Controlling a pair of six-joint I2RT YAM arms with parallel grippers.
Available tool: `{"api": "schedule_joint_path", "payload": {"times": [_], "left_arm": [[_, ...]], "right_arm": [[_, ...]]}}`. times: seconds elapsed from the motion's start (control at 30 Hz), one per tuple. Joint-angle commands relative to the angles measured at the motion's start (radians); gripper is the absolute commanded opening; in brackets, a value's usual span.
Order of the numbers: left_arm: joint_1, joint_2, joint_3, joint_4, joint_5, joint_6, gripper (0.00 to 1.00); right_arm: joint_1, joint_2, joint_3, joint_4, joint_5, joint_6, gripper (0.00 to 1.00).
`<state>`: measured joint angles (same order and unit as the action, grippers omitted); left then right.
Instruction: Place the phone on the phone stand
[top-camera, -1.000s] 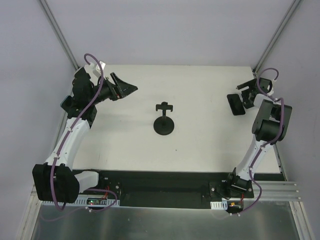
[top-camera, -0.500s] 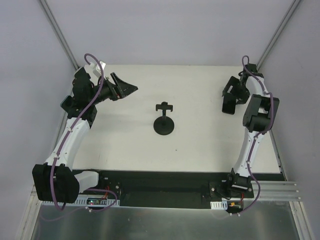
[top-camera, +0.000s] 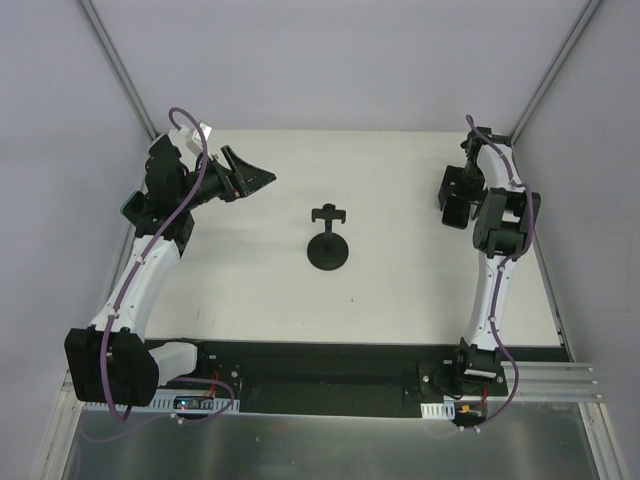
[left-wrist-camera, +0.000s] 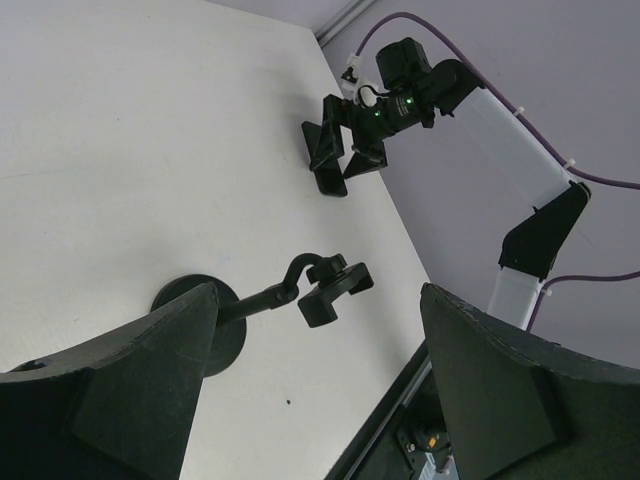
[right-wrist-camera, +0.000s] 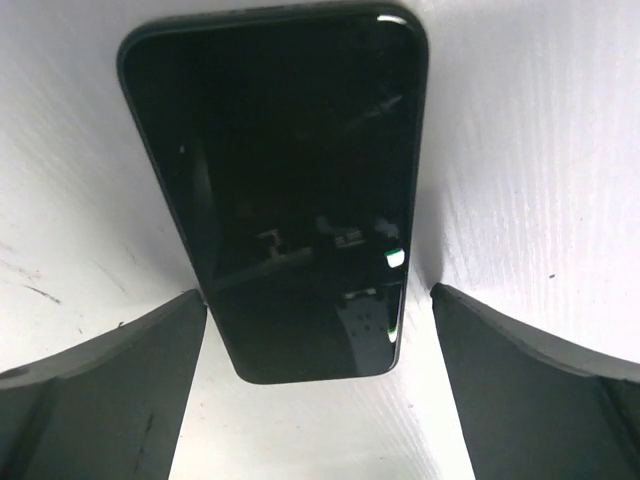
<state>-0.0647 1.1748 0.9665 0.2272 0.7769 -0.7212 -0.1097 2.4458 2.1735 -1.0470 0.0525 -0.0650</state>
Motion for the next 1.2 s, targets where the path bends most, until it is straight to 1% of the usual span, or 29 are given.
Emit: {"api": "schedule_joint_path", "payload": {"times": [0.0,0.07,0.2,0.23,0.33,0.37,0.47,0.53,0.57,0.63,0.67,0.73,0.77,0.83,0.87,0.9,0.93,0.97,1.0,1.03,1.07,1.1,1.13,1.17], "left_arm": [[-0.006,-0.026,-0.003,0.044,0.005,0.009,0.81],[-0.007,-0.024,-0.006,0.044,0.004,0.011,0.81],[-0.009,-0.023,-0.006,0.043,0.002,0.012,0.81],[-0.009,-0.023,-0.006,0.043,0.002,0.014,0.81],[-0.011,-0.020,-0.006,0.040,0.001,0.017,0.81],[-0.012,-0.018,-0.005,0.038,0.002,0.017,0.81],[-0.017,-0.015,-0.003,0.032,-0.001,0.025,0.81],[-0.021,-0.015,-0.002,0.021,-0.007,0.038,0.81],[-0.021,-0.014,-0.002,0.018,-0.013,0.042,0.81],[-0.027,-0.012,0.000,0.009,-0.019,0.052,0.81],[-0.027,-0.010,0.001,0.008,-0.019,0.054,0.81],[-0.029,-0.004,0.005,0.004,-0.019,0.060,0.81],[-0.029,-0.004,0.003,0.001,-0.021,0.062,0.81],[-0.029,0.002,0.006,-0.005,-0.025,0.071,0.81],[-0.029,0.006,0.006,-0.011,-0.027,0.074,0.81],[-0.029,0.008,0.008,-0.014,-0.028,0.077,0.81],[-0.029,0.013,0.009,-0.014,-0.031,0.080,0.81],[-0.027,0.014,0.009,-0.015,-0.030,0.080,0.81],[-0.029,0.016,0.011,-0.017,-0.027,0.080,0.81],[-0.029,0.020,0.012,-0.017,-0.025,0.081,0.82],[-0.029,0.025,0.014,-0.020,-0.022,0.080,0.82],[-0.029,0.034,0.020,-0.022,-0.016,0.075,0.82],[-0.029,0.039,0.021,-0.022,-0.005,0.072,0.82],[-0.029,0.043,0.024,-0.020,0.001,0.071,0.82]], "right_arm": [[0.033,0.042,0.077,-0.153,0.098,0.010,0.98],[0.042,0.048,0.092,-0.162,0.092,0.007,0.99],[0.045,0.050,0.095,-0.165,0.018,-0.015,0.99],[0.044,0.050,0.098,-0.168,0.007,-0.016,0.97],[0.042,0.062,0.108,-0.173,-0.043,-0.012,0.83],[0.042,0.073,0.109,-0.173,-0.043,-0.012,0.72],[0.057,0.087,0.127,-0.182,-0.017,0.001,0.65],[0.065,0.084,0.114,-0.173,0.006,0.008,0.58],[0.068,0.072,0.103,-0.168,0.018,0.011,0.53],[0.087,0.056,0.060,-0.136,0.047,0.010,0.45],[0.093,0.041,0.046,-0.127,0.052,0.005,0.38],[0.102,0.019,-0.003,-0.090,0.050,0.004,0.29],[0.104,-0.008,-0.023,-0.076,0.052,0.004,0.20],[0.107,-0.050,-0.082,-0.004,0.034,0.001,0.13],[0.107,-0.098,-0.148,0.027,0.015,-0.002,0.05],[0.108,-0.123,-0.187,0.085,-0.017,-0.010,0.01],[0.108,-0.149,-0.219,0.112,-0.034,-0.019,0.01],[0.108,-0.201,-0.291,0.142,-0.043,-0.033,0.01],[0.132,-0.232,-0.334,0.218,-0.090,-0.047,0.01],[0.142,-0.299,-0.374,0.254,-0.082,-0.070,0.01],[0.153,-0.333,-0.420,0.290,-0.072,-0.081,0.01],[0.168,-0.367,-0.499,0.365,-0.060,-0.091,0.01],[0.177,-0.428,-0.542,0.398,-0.059,-0.088,0.01],[0.180,-0.454,-0.575,0.424,-0.059,-0.082,0.01]]}}
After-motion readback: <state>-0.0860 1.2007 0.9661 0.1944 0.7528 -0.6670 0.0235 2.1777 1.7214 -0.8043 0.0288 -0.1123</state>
